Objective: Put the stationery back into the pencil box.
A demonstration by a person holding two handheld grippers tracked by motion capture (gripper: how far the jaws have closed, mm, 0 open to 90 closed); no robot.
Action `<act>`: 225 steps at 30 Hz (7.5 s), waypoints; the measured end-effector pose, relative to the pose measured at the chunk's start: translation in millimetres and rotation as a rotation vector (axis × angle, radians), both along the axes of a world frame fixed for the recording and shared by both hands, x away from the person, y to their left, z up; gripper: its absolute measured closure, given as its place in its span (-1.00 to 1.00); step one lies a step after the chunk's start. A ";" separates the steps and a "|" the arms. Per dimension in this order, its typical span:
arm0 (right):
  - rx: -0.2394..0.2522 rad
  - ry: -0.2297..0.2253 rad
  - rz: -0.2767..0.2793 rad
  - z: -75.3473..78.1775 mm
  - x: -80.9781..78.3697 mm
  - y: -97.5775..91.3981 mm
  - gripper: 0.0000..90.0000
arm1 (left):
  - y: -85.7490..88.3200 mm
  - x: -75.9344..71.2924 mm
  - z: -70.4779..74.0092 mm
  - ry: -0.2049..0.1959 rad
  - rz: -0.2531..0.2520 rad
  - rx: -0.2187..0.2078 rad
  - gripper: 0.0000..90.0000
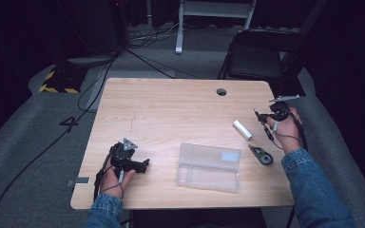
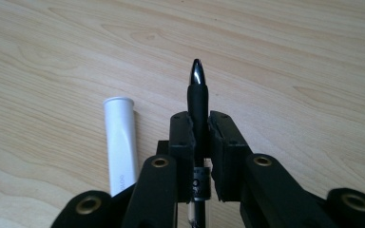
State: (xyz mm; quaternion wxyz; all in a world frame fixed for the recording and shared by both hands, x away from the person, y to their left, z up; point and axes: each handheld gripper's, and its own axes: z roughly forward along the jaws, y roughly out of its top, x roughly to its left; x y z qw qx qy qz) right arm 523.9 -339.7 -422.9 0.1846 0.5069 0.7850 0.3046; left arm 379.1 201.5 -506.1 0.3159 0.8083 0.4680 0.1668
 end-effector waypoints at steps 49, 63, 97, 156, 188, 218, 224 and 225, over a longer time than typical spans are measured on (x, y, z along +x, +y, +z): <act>0.208 -0.148 0.328 42.7 -112.9 59.9 0.79 | -0.7 1.1 0.2 0.002 0.009 0.006 -1.00; 0.199 -0.132 0.458 34.1 -124.4 95.3 0.79 | -1.1 1.7 0.1 -0.001 0.012 0.004 -1.00; 0.116 -0.096 0.660 -4.4 -129.1 138.4 0.79 | -1.1 1.8 0.2 -0.002 0.013 0.006 -1.00; -0.007 -0.039 0.798 -22.6 -136.4 150.9 0.76 | -1.4 2.3 0.1 -0.002 0.013 0.005 -1.00; -0.149 0.194 0.992 -41.3 -157.4 168.4 1.00 | -1.5 2.3 0.1 -0.002 0.013 0.005 -1.00; -0.192 0.065 0.865 -51.3 -155.6 175.2 0.42 | -1.5 2.3 0.1 -0.002 0.013 0.005 -1.00; -0.201 0.023 0.831 -52.2 -154.2 174.1 0.19 | -1.5 2.4 0.1 -0.003 0.013 0.005 -1.00; -0.198 0.023 0.833 -52.3 -153.9 173.8 0.19 | -1.5 2.3 0.1 -0.002 0.013 0.005 -1.00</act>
